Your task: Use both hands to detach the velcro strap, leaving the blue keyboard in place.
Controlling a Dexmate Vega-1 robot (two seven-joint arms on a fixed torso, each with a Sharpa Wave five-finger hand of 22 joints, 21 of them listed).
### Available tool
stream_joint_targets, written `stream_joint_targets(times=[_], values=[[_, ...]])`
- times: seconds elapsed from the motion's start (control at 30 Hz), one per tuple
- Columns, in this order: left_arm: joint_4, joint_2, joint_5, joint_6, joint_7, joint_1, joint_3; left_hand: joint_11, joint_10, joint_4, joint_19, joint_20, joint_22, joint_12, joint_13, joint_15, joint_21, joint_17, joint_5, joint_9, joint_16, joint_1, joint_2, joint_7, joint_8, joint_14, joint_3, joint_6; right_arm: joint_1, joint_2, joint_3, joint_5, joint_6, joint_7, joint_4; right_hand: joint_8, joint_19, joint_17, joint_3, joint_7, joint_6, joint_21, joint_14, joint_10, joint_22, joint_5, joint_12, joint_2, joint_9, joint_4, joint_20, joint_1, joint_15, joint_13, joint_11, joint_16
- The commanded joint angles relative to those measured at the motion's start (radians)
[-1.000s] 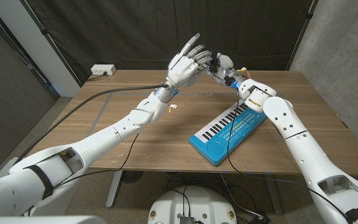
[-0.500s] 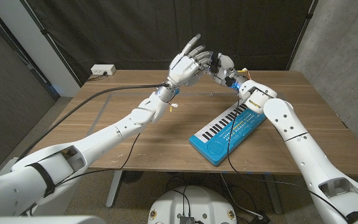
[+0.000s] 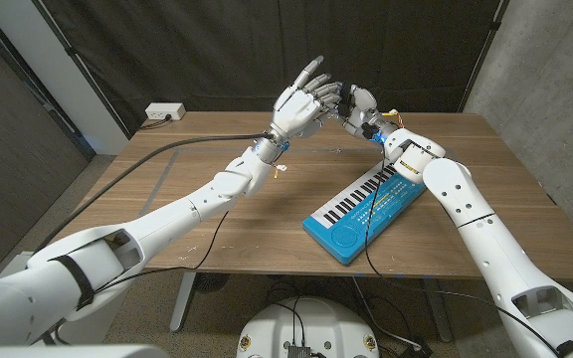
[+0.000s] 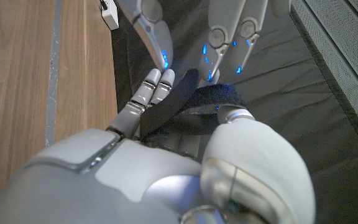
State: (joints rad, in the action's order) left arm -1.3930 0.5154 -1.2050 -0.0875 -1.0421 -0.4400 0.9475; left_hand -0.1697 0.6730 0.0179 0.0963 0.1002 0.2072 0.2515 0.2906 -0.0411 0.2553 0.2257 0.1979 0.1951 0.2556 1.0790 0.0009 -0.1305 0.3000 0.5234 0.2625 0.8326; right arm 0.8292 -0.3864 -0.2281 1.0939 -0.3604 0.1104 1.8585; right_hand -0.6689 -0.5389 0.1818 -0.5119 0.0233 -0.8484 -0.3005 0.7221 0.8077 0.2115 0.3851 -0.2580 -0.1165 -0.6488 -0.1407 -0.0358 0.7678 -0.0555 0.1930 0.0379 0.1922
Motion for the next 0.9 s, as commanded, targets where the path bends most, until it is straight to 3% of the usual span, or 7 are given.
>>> stream_joint_targets(times=[0.03,0.6,0.9], values=[[0.04,-0.02,0.015,0.012,-0.006,0.024,0.022,0.003,0.008,0.001,0.005,0.004,0.002,0.003,0.003,0.001,0.004,0.005,0.001,0.002,0.004,0.001,0.008,0.001,0.005,0.011,0.008,0.01,0.007,-0.002,0.006,0.009,0.009,-0.009,0.003,0.006,-0.001,0.003,-0.003,0.002,-0.005,-0.005,-0.001,0.002,0.005,0.005,0.001,0.0,-0.003,-0.004,0.0,-0.009,-0.003,0.003,-0.001,0.0],[0.083,-0.044,0.036,0.034,-0.04,0.05,0.046,-0.011,0.027,-0.002,0.006,0.01,0.003,0.005,0.005,-0.003,0.007,0.009,0.001,-0.003,0.007,0.009,0.017,-0.003,0.008,0.021,0.016,0.038,0.013,-0.007,0.009,0.016,0.023,-0.036,0.004,0.008,-0.002,0.003,-0.003,0.001,-0.011,-0.006,0.0,0.006,0.005,0.007,0.002,0.001,-0.001,-0.007,-0.001,-0.011,-0.007,0.003,-0.001,0.001],[0.113,-0.063,0.039,0.058,-0.075,0.056,0.043,-0.02,0.066,-0.013,0.015,0.009,0.004,0.012,0.008,-0.013,0.013,0.012,0.002,-0.006,0.013,0.031,0.034,0.007,0.031,0.041,0.032,0.117,0.019,-0.007,0.015,0.023,0.028,-0.039,0.002,0.008,-0.001,0.004,-0.003,0.003,-0.013,-0.006,-0.001,0.005,0.005,0.007,0.003,-0.001,-0.001,-0.006,0.0,-0.012,-0.007,0.004,0.002,0.001]])
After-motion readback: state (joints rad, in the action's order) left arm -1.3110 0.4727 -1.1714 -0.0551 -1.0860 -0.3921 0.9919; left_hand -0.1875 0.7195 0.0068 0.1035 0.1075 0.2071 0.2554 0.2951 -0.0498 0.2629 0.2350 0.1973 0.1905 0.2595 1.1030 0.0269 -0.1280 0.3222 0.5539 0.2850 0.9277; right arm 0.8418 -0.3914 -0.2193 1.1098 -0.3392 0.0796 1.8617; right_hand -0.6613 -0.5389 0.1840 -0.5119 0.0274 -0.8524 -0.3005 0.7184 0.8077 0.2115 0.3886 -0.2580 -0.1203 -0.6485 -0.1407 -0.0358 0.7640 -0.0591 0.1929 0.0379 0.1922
